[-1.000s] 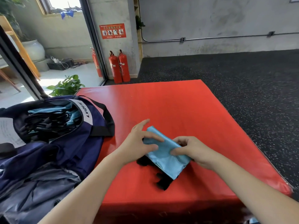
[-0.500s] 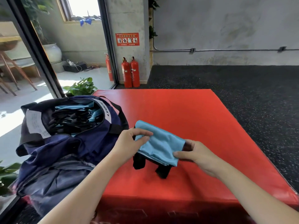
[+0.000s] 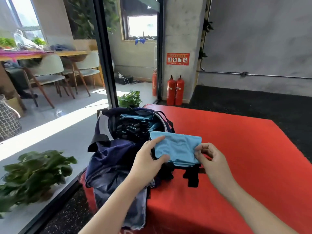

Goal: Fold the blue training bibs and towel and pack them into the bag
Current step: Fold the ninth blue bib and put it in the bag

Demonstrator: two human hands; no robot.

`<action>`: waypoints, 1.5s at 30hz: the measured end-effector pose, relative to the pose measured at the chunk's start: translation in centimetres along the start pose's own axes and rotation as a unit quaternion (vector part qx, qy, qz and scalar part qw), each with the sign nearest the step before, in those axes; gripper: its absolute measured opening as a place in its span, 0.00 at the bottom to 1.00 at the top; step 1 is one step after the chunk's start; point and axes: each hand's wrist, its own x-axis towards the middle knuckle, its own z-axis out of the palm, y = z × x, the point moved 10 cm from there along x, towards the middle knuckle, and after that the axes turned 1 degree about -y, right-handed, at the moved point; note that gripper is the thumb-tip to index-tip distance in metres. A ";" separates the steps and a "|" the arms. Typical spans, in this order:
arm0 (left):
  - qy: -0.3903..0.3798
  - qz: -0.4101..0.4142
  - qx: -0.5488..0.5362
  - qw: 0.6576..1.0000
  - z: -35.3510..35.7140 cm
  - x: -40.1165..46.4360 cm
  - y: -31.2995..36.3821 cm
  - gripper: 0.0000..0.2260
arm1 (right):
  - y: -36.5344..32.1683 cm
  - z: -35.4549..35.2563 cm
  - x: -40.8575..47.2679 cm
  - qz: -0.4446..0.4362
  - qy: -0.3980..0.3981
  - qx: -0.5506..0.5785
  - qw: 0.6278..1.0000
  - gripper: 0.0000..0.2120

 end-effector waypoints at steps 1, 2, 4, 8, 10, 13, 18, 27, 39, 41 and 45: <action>0.040 -0.006 -0.011 0.999 -1.7 0.0 -0.7 0.25 | -0.6 1.4 0.6 -0.008 -0.005 -0.003 1.000 0.07; 0.082 -0.011 -0.020 0.996 -3.4 0.0 -1.3 0.25 | -1.2 2.8 1.2 -0.014 -0.009 -0.005 1.000 0.08; 0.161 -0.023 -0.032 0.986 -6.7 -0.3 -2.3 0.24 | -2.3 5.8 2.5 -0.025 -0.023 -0.012 0.999 0.09; 0.254 -0.037 -0.069 0.964 -11.1 -0.5 -2.9 0.22 | -3.9 11.4 5.3 -0.046 -0.057 -0.025 0.997 0.10; 0.273 -0.033 -0.056 0.960 -12.9 0.4 -2.7 0.21 | -4.5 13.5 6.9 -0.049 -0.063 -0.038 0.996 0.11; 0.273 -0.030 0.003 0.962 -15.5 3.7 -2.8 0.20 | -4.9 16.0 9.6 -0.038 -0.067 -0.055 0.996 0.11; 0.212 -0.030 0.073 0.974 -17.0 10.1 -4.8 0.20 | -2.7 19.0 14.0 0.008 -0.056 -0.122 0.991 0.12; 0.054 -0.085 0.207 0.973 -14.7 17.4 -12.5 0.20 | 0.7 20.9 18.8 0.025 -0.071 -0.299 0.951 0.19; -0.101 -0.089 0.431 0.892 -17.0 17.2 -14.6 0.31 | -3.5 20.1 15.0 -0.126 -0.144 -0.463 0.865 0.14; -0.157 -0.070 0.505 0.846 -16.8 15.7 -15.0 0.41 | -3.5 19.7 13.2 -0.125 -0.172 -0.513 0.832 0.16; -0.177 0.020 0.585 0.792 -15.2 13.6 -13.1 0.39 | -1.8 19.2 11.5 -0.067 -0.238 -0.573 0.781 0.24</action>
